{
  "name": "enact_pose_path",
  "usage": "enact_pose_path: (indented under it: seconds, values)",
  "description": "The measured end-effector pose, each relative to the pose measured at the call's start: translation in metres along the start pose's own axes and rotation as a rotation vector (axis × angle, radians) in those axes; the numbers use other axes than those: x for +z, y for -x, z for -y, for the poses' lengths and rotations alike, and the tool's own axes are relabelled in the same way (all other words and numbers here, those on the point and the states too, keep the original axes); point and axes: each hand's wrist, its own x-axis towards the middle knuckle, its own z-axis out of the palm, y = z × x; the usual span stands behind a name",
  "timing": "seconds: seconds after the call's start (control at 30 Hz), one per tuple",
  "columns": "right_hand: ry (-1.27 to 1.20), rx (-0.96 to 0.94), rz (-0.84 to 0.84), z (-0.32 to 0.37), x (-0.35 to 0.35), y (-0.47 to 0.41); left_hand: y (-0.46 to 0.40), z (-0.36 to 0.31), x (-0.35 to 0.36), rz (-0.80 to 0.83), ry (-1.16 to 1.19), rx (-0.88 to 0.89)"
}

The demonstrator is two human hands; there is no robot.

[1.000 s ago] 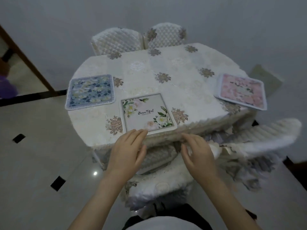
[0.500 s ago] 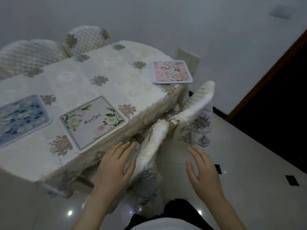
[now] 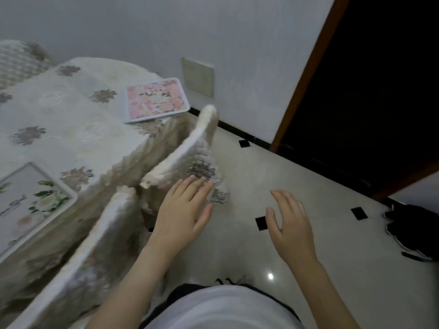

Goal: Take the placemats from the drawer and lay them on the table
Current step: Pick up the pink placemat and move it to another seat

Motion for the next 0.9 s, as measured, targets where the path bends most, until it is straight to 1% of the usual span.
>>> enact_pose_path:
  seconds: [0.1,0.13,0.33,0.53,0.73,0.9]
  values:
    - [0.213,-0.058,0.059,-0.046,-0.027,-0.020,-0.036,-0.041,0.029,0.090,-0.030,0.066]
    - [0.248,-0.070,0.070,-0.059,-0.034,-0.026,-0.046,-0.051,0.037,0.118,-0.038,0.076]
    - [0.209,0.006,0.099,-0.114,-0.046,-0.064,-0.109,-0.076,0.071,0.221,-0.050,0.075]
    - [0.133,0.034,0.131,-0.147,-0.033,-0.149,-0.192,-0.065,0.086,0.188,-0.002,-0.002]
    - [0.158,-0.038,0.164,-0.173,-0.006,-0.282,-0.303,-0.027,0.117,0.132,0.002,-0.066]
    - [0.196,-0.146,0.204,-0.180,0.006,-0.391,-0.400,0.004,0.114,0.054,-0.004,-0.112]
